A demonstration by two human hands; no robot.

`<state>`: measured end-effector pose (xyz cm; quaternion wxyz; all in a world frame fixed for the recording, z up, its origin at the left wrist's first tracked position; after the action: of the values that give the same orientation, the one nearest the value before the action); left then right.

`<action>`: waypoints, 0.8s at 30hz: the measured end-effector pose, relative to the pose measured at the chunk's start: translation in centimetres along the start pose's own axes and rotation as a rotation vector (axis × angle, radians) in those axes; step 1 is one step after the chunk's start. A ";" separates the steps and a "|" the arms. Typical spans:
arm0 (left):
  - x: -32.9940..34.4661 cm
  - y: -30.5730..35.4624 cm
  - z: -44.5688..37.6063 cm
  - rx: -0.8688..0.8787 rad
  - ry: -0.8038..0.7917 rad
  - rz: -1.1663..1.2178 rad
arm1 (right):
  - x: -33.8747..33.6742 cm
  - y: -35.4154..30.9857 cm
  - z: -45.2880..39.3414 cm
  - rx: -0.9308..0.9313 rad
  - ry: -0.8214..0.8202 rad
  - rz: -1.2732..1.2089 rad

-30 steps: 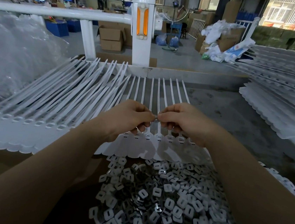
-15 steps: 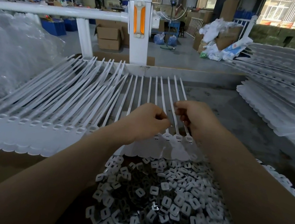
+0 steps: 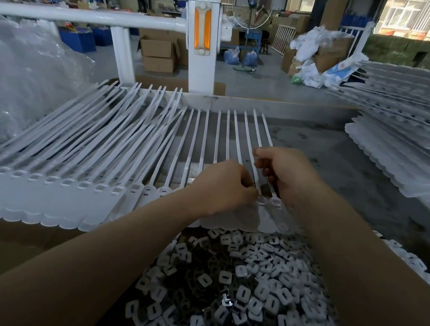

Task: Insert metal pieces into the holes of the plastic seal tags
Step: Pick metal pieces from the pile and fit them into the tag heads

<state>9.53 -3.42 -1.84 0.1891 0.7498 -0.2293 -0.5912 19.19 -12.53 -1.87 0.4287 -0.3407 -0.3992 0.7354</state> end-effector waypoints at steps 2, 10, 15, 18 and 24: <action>0.1 0.2 -0.1 -0.002 0.002 -0.008 | 0.0 0.0 0.0 0.001 0.004 0.007; -0.1 0.7 -0.5 -0.049 -0.040 -0.025 | 0.0 -0.1 0.2 0.003 -0.002 0.004; -0.4 1.1 -0.7 -0.053 -0.055 -0.060 | 0.0 0.0 0.2 0.005 0.003 0.015; -0.4 1.3 -0.7 -0.052 -0.054 -0.074 | 0.0 0.0 0.2 0.004 0.000 0.016; -0.7 0.8 -0.4 -0.067 -0.038 0.029 | -0.1 -0.1 0.0 -0.005 -0.008 0.009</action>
<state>9.71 -3.68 -0.72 0.2183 0.7283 -0.2238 -0.6098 19.21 -12.61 -1.77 0.4228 -0.3406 -0.4011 0.7378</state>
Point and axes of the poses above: each hand's wrist, its own z-axis away from the middle knuckle, its own x-axis out of the palm, y = z × x, the point moved 3 cm from there along -z, towards the middle knuckle, and after that the axes turned 15 degrees about x, right-handed, at the moved point
